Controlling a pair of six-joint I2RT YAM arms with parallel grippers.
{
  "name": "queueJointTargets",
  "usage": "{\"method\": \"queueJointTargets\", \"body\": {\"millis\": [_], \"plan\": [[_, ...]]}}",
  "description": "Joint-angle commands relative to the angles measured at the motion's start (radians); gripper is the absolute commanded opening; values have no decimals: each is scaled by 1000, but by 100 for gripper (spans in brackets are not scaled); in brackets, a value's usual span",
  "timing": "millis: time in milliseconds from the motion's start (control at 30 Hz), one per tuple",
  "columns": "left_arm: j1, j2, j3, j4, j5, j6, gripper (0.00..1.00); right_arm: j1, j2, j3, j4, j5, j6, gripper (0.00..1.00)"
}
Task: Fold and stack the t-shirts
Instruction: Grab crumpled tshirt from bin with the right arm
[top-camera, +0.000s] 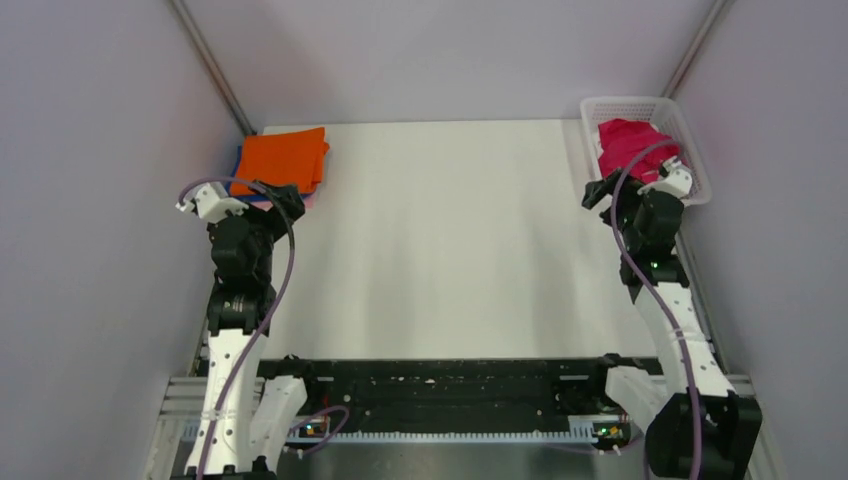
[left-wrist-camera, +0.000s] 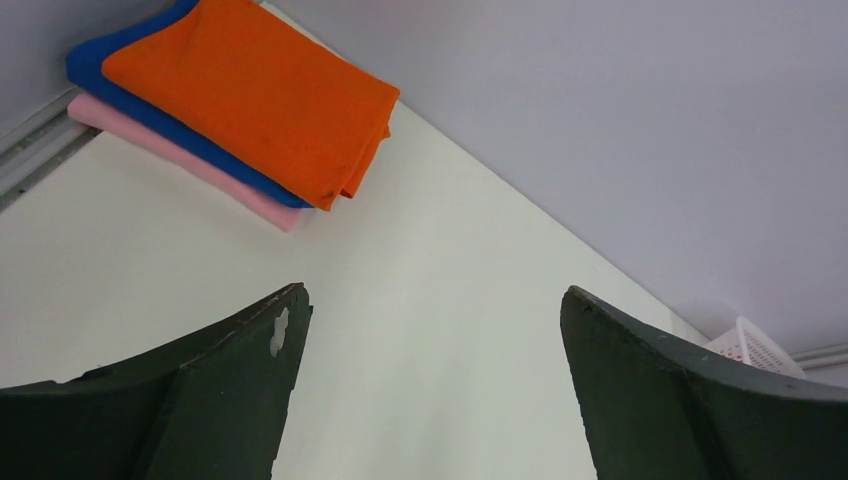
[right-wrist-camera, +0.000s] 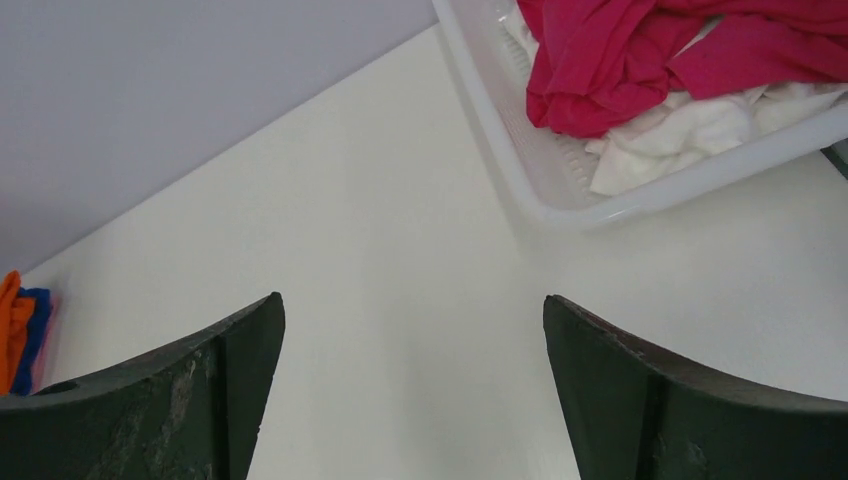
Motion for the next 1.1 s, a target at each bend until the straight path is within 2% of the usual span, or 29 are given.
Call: {"method": "queueJointTargets", "body": {"millis": [0, 100, 200, 367, 433, 500, 600, 767, 867, 933, 967, 1000, 1067], "plan": [[1, -2, 8, 6, -8, -7, 99, 4, 125, 187, -98, 50, -58, 99], [1, 25, 12, 1, -2, 1, 99, -10, 296, 347, -180, 160, -80, 99], [1, 54, 21, -9, -14, 11, 99, -57, 498, 528, -240, 176, -62, 99], [1, 79, 22, -27, -23, 1, 99, -133, 836, 818, -297, 176, 25, 99], [1, 80, 18, -25, -17, 1, 99, -163, 978, 963, -383, 167, 84, 99], [1, 72, -1, -4, 4, 1, 99, -188, 1106, 1112, -448, 124, 113, 94], [1, 54, -47, 52, 51, -1, 99, -205, 1256, 1263, -453, 77, 155, 92], [1, 42, -71, 70, 40, -2, 99, -208, 1397, 1395, -432, 54, 173, 85], [0, 44, -68, 73, 28, -7, 99, -208, 1444, 1446, -409, 41, 177, 72], [0, 46, -66, 77, 29, -7, 99, -207, 1457, 1473, -386, 14, 167, 51], [0, 48, -65, 77, 27, -7, 99, -206, 1459, 1488, -384, 9, 167, 29], [1, 50, -64, 77, 27, -7, 99, -207, 1457, 1503, -386, 10, 166, 21], [1, 54, -59, 72, 29, -7, 99, -207, 1444, 1544, -400, 14, 155, 19]]}}
